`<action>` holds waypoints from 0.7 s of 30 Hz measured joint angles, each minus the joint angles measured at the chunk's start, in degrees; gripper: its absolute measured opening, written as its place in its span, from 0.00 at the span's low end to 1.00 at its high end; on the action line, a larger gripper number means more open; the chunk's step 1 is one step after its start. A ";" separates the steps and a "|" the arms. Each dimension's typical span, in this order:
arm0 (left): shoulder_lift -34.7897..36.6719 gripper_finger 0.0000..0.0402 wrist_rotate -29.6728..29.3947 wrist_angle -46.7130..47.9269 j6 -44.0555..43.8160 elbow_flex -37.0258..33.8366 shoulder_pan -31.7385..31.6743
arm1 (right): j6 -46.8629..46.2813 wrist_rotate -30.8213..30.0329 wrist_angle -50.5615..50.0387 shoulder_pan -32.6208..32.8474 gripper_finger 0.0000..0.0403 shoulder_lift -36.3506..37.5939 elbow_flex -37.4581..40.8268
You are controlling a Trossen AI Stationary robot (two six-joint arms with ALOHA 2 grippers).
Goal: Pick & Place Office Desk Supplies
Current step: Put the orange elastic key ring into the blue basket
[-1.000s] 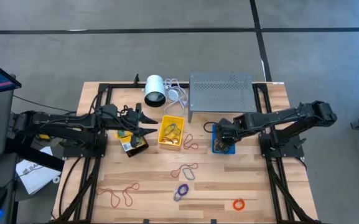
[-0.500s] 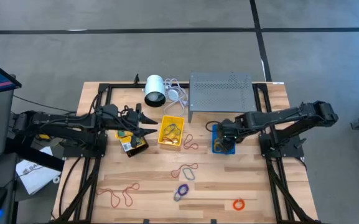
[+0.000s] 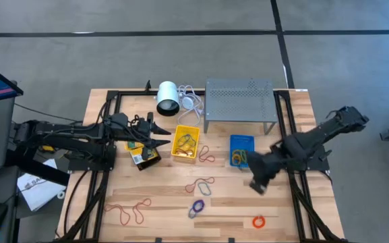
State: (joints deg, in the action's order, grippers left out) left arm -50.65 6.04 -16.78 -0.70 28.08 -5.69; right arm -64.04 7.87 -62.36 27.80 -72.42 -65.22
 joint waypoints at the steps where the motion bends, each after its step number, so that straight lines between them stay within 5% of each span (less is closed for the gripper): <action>1: 0.00 0.36 0.00 -0.01 -0.04 0.00 0.00 | 0.77 -0.27 2.00 2.11 0.16 0.00 -0.06; 5: 0.00 0.36 0.00 0.00 -0.92 0.00 0.00 | -0.37 -1.59 10.17 8.88 0.03 -0.92 -0.08; 12: 0.00 0.36 0.00 -0.09 -1.30 0.00 0.00 | -13.42 -2.56 12.90 14.69 0.22 -7.94 -0.06; 21: 0.00 0.36 0.00 -0.09 -1.74 0.00 0.00 | -16.08 0.01 17.94 16.81 0.40 -19.15 -1.40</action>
State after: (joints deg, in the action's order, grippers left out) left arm -50.65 6.04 -16.86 -2.44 28.08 -5.69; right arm -80.12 7.88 -44.42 44.61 -91.57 -66.62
